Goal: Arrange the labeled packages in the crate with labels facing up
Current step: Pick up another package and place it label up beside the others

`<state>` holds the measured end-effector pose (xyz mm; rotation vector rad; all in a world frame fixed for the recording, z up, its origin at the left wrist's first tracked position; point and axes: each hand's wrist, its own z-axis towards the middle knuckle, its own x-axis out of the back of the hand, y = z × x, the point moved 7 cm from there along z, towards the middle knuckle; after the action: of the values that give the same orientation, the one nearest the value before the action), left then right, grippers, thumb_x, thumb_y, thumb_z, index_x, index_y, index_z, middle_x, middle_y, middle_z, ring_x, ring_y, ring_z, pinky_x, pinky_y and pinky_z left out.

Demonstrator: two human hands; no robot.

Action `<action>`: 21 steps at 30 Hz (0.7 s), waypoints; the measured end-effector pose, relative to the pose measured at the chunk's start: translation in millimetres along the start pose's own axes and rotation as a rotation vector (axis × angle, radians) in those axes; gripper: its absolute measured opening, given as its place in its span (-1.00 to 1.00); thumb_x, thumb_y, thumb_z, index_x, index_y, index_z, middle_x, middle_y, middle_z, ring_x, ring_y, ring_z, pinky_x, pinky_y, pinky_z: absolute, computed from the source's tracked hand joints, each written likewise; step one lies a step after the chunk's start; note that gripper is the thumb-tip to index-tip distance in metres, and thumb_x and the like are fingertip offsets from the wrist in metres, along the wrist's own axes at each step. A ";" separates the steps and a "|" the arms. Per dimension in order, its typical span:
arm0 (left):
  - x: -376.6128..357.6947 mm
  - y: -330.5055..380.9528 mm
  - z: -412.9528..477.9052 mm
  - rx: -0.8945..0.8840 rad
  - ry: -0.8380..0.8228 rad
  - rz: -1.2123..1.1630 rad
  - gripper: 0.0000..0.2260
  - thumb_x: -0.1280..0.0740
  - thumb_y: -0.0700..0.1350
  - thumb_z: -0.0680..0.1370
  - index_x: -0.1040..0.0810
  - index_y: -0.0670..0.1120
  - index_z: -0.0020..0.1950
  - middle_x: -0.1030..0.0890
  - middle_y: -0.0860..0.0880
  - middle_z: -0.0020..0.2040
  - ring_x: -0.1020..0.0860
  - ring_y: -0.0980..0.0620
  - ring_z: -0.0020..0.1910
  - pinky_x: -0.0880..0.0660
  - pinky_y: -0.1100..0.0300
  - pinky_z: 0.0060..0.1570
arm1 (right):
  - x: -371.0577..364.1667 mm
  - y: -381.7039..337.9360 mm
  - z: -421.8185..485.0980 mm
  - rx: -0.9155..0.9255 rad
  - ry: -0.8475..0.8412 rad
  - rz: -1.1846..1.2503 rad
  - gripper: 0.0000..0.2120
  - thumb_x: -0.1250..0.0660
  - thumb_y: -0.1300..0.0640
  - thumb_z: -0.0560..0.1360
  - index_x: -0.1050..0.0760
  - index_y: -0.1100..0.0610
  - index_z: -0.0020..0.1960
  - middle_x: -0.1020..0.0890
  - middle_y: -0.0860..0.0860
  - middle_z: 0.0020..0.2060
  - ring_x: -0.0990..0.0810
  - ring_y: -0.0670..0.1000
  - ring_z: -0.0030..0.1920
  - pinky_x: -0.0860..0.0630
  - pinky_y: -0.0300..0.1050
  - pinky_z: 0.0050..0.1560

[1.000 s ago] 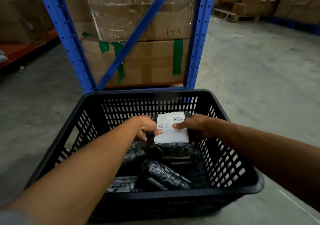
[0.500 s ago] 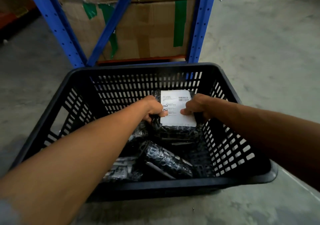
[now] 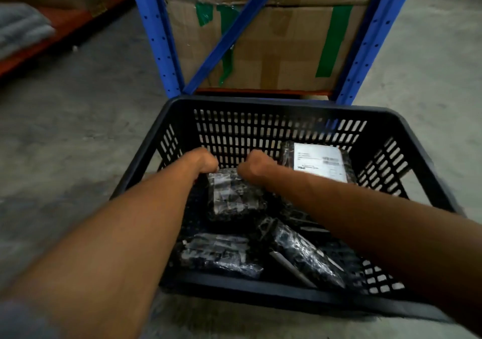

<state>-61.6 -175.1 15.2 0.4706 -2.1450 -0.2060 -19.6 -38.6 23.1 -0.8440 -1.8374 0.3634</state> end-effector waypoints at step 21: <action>-11.5 -26.5 5.0 0.051 -0.198 -0.725 -0.42 -0.38 -0.15 0.21 -0.51 -0.22 0.24 -0.56 -0.24 0.27 -0.56 -0.24 0.22 -0.46 -0.15 0.28 | -31.5 26.6 15.3 -0.253 -0.179 0.495 -0.65 -0.34 0.10 0.53 -0.47 0.27 0.23 -0.64 0.16 -0.10 -0.58 0.10 -0.23 -0.50 -0.13 -0.32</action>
<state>-53.0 -194.8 -4.7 1.2929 -2.0832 -0.6204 -16.3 -39.7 -20.8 -1.4901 -1.8465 0.5367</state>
